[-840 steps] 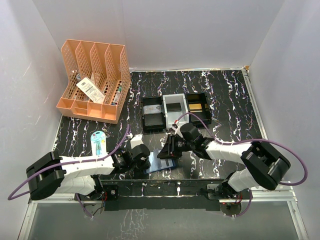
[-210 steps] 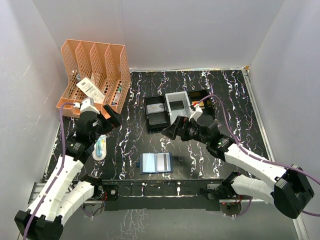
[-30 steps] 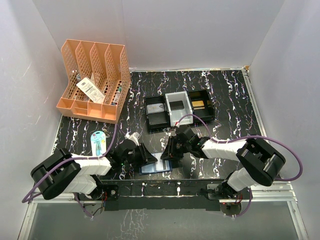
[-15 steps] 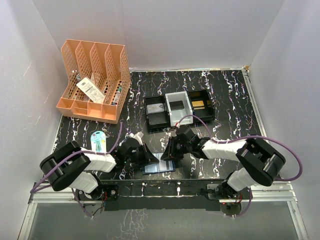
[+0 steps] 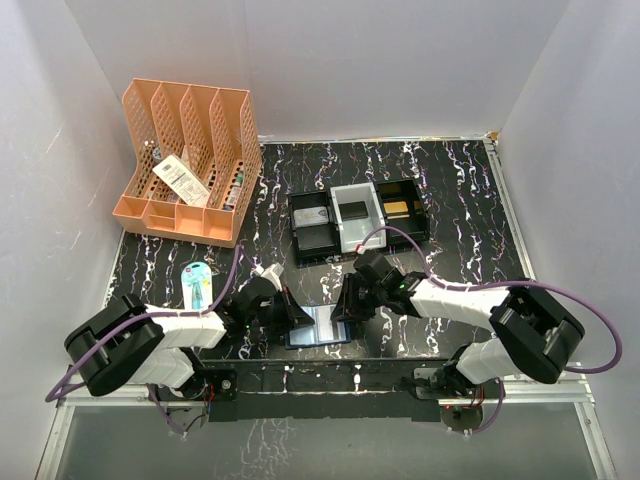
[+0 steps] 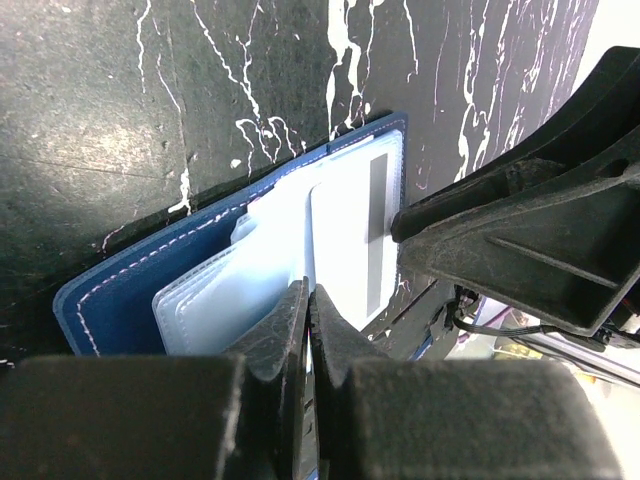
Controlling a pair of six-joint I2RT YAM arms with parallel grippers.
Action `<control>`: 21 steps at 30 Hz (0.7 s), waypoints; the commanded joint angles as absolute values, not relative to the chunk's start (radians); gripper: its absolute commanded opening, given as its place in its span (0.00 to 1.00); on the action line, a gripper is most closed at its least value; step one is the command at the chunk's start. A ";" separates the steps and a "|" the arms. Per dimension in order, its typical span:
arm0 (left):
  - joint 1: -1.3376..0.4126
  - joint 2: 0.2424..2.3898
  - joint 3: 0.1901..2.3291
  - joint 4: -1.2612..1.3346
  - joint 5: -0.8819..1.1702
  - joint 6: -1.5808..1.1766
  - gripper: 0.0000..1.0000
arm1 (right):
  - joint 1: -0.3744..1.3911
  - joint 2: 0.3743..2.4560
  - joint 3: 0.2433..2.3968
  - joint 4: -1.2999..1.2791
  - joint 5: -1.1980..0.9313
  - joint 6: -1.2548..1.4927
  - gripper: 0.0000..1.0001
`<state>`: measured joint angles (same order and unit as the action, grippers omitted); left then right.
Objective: Take the credit cards out of the card holder
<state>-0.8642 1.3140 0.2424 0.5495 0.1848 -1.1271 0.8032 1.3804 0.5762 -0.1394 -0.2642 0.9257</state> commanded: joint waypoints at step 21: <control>-0.874 1.419 0.219 0.747 0.246 -1.145 0.12 | 0.807 1.428 0.555 -0.117 -0.253 0.935 0.22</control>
<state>-0.8661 1.4017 0.2317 0.6819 0.2260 -1.1419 0.8009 1.3964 0.5774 -0.1535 -0.2531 0.9253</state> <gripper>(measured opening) 0.163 0.223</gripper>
